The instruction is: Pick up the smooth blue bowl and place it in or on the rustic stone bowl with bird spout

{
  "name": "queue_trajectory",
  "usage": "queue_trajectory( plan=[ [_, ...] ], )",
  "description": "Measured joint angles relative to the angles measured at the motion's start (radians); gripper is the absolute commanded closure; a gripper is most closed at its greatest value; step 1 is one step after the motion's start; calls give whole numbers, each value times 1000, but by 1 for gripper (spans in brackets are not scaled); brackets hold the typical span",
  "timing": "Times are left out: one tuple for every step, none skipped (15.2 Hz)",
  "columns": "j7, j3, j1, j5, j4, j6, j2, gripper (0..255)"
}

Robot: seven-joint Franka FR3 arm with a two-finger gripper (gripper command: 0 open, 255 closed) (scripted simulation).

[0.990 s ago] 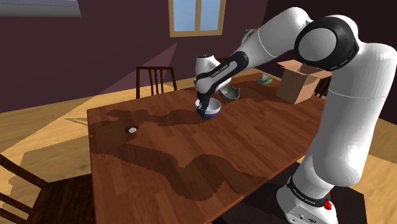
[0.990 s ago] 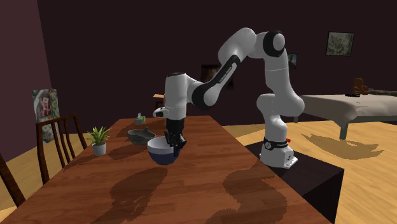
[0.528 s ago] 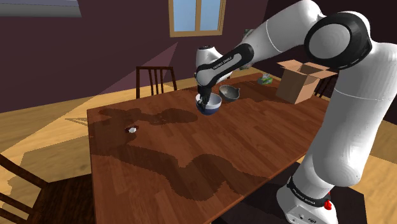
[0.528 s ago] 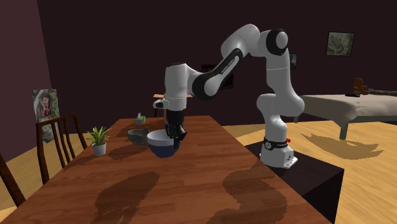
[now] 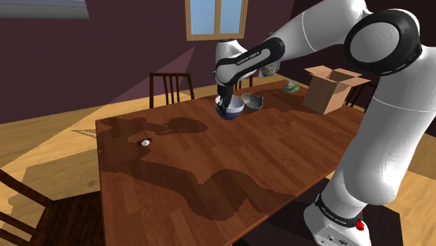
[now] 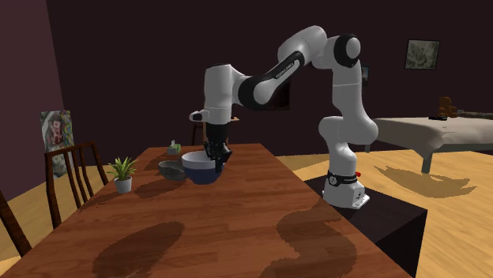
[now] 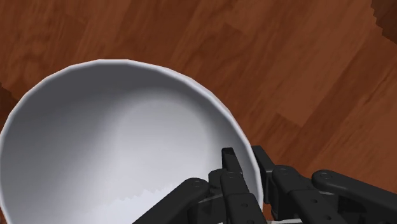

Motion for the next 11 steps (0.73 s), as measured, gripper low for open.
queue_trajectory(
  plan=[
    [0, 0, 1, 0, 4, -12, -8, 255],
    [-1, 0, 1, -1, 10, -25, -15, 255],
    [-3, 0, 0, 0, 19, -36, -18, 255],
    [-4, 0, 0, 0, 28, -48, -21, 255],
    [-3, 1, 1, -1, 35, -62, -27, 255],
    [-5, 1, 1, 0, 47, -78, -30, 255],
    [-7, 0, 1, -1, 52, -89, -37, 255],
    [-6, 1, 2, 0, 64, -103, -39, 255],
    [-6, 1, 2, -1, 66, -113, -47, 255],
    [-7, 1, 3, -1, 76, -124, -48, 255],
    [-19, -4, -4, 0, 83, -130, -48, 255]
  ],
)
